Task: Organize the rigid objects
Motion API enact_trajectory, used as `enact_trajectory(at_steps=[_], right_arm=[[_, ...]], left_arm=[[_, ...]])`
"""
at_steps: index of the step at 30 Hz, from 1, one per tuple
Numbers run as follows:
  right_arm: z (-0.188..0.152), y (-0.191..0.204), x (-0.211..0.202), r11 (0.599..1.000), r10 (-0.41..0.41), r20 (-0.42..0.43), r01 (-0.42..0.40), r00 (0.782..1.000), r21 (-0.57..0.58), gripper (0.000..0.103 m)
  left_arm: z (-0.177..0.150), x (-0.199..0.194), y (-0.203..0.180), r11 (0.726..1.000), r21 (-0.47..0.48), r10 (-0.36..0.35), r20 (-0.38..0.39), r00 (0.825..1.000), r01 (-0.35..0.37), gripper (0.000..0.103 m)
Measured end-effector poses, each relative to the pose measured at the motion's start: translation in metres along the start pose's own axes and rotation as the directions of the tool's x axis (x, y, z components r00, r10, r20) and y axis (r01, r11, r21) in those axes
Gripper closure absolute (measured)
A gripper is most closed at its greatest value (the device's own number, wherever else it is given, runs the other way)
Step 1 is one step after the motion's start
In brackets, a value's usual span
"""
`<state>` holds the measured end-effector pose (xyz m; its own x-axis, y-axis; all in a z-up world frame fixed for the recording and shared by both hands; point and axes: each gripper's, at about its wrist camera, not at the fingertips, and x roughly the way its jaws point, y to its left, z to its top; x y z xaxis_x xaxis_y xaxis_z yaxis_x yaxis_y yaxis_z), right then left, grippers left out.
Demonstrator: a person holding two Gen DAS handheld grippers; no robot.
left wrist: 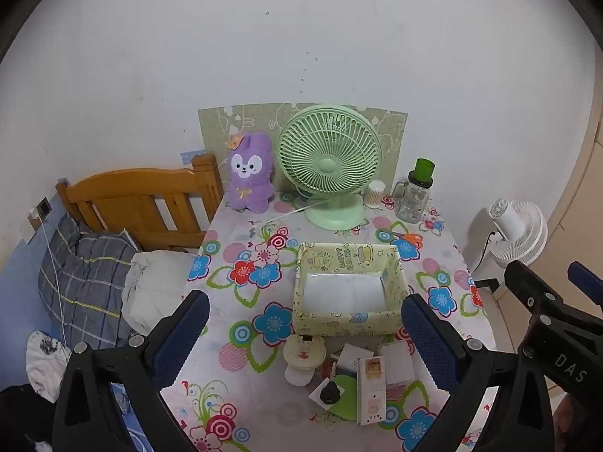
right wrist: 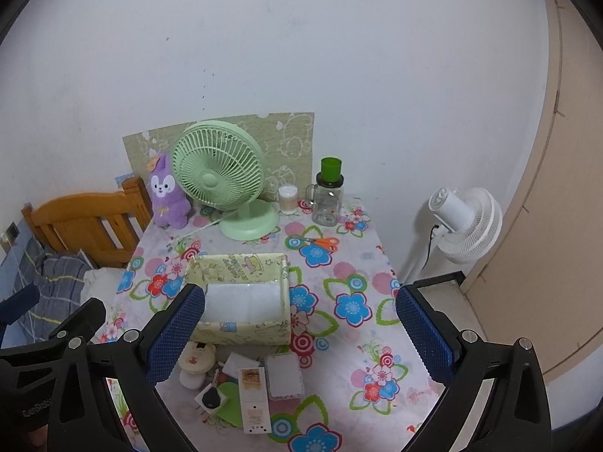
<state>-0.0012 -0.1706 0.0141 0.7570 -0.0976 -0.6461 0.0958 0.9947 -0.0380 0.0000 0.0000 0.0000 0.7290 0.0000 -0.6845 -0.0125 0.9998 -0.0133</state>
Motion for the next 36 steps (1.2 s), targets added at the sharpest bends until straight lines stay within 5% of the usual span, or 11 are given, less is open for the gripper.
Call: enact_trajectory(at_steps=[36], right_arm=[[0.001, -0.011, -0.006, 0.999, -0.009, 0.013, 0.009, 1.0, 0.053, 0.001]], left_arm=[[0.007, -0.004, -0.005, 1.0, -0.005, -0.024, 0.032, 0.999, 0.025, 0.001]])
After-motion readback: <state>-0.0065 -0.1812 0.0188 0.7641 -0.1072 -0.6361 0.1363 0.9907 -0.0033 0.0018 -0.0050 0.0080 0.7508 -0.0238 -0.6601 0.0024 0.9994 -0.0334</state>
